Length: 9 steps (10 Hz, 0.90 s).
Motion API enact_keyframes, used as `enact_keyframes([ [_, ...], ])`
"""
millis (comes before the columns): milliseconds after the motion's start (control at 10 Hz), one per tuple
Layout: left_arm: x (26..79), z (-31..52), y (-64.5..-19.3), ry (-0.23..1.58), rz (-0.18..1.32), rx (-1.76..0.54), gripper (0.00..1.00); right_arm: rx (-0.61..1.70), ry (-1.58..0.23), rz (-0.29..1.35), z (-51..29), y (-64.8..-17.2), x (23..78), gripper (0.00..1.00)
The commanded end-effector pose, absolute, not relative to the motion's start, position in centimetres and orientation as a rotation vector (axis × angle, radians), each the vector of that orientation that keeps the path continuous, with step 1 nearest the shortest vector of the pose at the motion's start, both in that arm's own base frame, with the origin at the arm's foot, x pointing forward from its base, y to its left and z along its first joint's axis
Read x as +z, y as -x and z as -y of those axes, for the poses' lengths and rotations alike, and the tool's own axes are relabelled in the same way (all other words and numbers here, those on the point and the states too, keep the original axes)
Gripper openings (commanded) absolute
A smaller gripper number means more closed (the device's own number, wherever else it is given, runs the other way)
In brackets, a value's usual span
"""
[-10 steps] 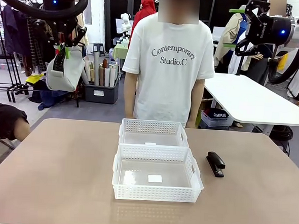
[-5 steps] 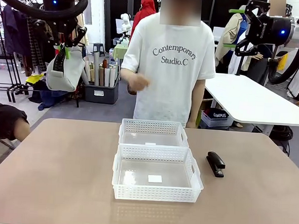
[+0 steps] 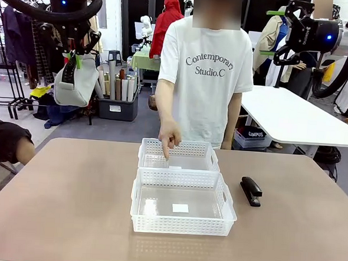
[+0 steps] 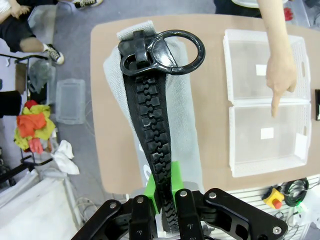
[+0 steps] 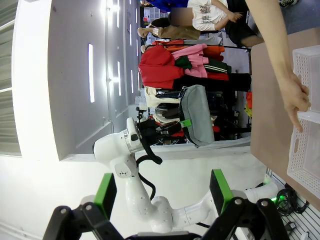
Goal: Distribute items into two baskets.
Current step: Move the picked Pencil pouch towards the Organizing basket indicated by the person, stopping as directed.
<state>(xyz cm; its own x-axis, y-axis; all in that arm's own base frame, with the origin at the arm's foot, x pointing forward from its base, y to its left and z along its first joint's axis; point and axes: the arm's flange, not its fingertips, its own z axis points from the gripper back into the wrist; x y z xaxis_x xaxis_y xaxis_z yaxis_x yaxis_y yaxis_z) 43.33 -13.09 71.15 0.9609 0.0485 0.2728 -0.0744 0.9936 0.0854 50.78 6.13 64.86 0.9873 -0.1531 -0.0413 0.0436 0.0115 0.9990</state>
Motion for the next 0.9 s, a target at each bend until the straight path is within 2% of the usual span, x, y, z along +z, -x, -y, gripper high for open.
enact_keyframes([
  [0,71.26,12.99,-43.06,-0.097,0.275,0.066,0.00,-0.154,-1.558,0.089,-6.10,-50.53,65.07,1.00],
  [800,71.26,12.99,-43.06,-0.097,0.275,0.066,0.00,-0.154,-1.558,0.089,-6.10,-50.53,65.07,1.00],
])
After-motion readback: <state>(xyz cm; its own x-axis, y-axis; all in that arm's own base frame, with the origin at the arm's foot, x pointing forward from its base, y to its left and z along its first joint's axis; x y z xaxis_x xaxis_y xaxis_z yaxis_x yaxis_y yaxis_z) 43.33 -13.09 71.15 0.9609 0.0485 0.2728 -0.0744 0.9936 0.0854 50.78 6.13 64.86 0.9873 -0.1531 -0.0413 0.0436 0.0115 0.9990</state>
